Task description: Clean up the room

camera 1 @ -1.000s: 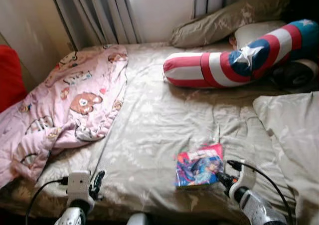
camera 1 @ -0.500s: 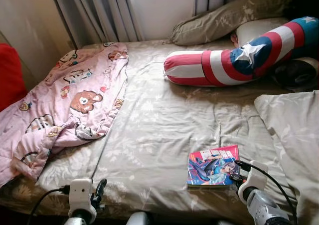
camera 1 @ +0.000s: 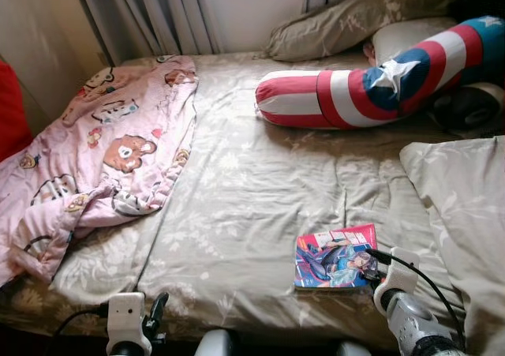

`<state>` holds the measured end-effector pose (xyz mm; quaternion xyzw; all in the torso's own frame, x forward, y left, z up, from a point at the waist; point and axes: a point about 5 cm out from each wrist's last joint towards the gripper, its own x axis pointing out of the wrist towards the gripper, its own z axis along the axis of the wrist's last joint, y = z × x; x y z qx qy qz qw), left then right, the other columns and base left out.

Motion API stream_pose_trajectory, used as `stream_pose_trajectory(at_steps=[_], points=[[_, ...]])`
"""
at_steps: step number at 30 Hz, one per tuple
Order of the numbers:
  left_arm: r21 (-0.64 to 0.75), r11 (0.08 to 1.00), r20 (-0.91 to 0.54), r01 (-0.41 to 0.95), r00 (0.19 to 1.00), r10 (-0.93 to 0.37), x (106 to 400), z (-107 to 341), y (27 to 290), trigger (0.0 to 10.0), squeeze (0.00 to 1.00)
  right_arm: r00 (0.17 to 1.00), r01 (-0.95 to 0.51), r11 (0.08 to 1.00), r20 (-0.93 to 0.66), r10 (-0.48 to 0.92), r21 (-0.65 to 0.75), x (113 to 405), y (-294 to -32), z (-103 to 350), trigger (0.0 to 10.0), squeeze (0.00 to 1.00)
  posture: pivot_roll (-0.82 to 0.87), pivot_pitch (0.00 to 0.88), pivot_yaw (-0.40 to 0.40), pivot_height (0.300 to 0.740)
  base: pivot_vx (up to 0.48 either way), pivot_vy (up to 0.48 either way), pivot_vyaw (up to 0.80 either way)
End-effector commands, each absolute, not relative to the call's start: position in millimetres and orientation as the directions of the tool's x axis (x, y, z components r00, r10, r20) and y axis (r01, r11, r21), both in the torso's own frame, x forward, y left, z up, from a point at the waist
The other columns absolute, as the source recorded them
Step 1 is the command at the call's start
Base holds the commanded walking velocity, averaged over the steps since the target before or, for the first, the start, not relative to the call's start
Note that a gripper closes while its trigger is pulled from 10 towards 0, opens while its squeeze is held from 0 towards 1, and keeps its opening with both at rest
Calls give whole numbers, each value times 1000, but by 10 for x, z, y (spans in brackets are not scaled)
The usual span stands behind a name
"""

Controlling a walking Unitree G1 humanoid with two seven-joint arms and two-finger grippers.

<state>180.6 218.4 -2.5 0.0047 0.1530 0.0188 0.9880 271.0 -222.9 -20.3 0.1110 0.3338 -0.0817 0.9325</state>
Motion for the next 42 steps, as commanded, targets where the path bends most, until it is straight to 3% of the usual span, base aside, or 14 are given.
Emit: stream_pose_trajectory(at_steps=[1,12,15,21,22,23,31,39,40,41,42], points=[[22,999,-322,-40,946,45,1756,-40,2197,10000,0,765,208,970,-639,-82,123,2740,-2206,-186,10000,0,123,118,97,642,0,0,0],[26,998,-335,-50,940,56,1714,-1,2203,10000,0,769,159,985,-634,-84,63,2779,-2172,-167,10000,0,132,121,95,642,0,0,0],[27,998,-337,-49,940,56,1705,5,2204,10000,0,768,165,984,-634,-90,61,2775,-2183,-167,10000,71,131,122,95,642,0,0,0],[27,998,-344,-52,937,58,1687,7,2203,10000,0,766,175,983,-634,-104,50,2764,-2208,-172,10000,71,134,119,95,642,0,0,0],[27,998,-344,-52,937,58,1685,8,2202,10000,0,767,177,983,-632,-108,46,2765,-2214,-169,10000,98,134,119,95,642,0,0,0],[27,998,-346,-53,936,59,1681,10,2199,10000,0,771,180,983,-625,-119,34,2770,-2233,-158,10000,455,135,117,94,642,0,0,0],[27,998,-348,-56,935,62,1681,14,2203,10000,0,784,195,981,-598,-164,-13,2820,-2307,-91,10000,416,135,116,94,642,0,0,0],[25,998,-352,-56,934,61,1684,16,2202,10000,0,790,202,979,-587,-175,-19,2855,-2318,-56,10000,451,133,117,95,642,0,0,0],[25,998,-353,-56,934,61,1685,17,2201,10000,0,791,201,979,-587,-174,-20,2857,-2315,-55,10000,663,135,117,95,642,0,0,0],[25,998,-352,-56,934,61,1686,17,2201,10000,0,791,201,979,-587,-174,-20,2857,-2314,-55,10000,663,135,117,95,642,0,0,0],[24,998,-352,-55,934,60,1685,18,2200,10000,0,789,200,979,-589,-178,-28,2855,-2314,-58,10000,792,135,117,95,642,0,0,0]])
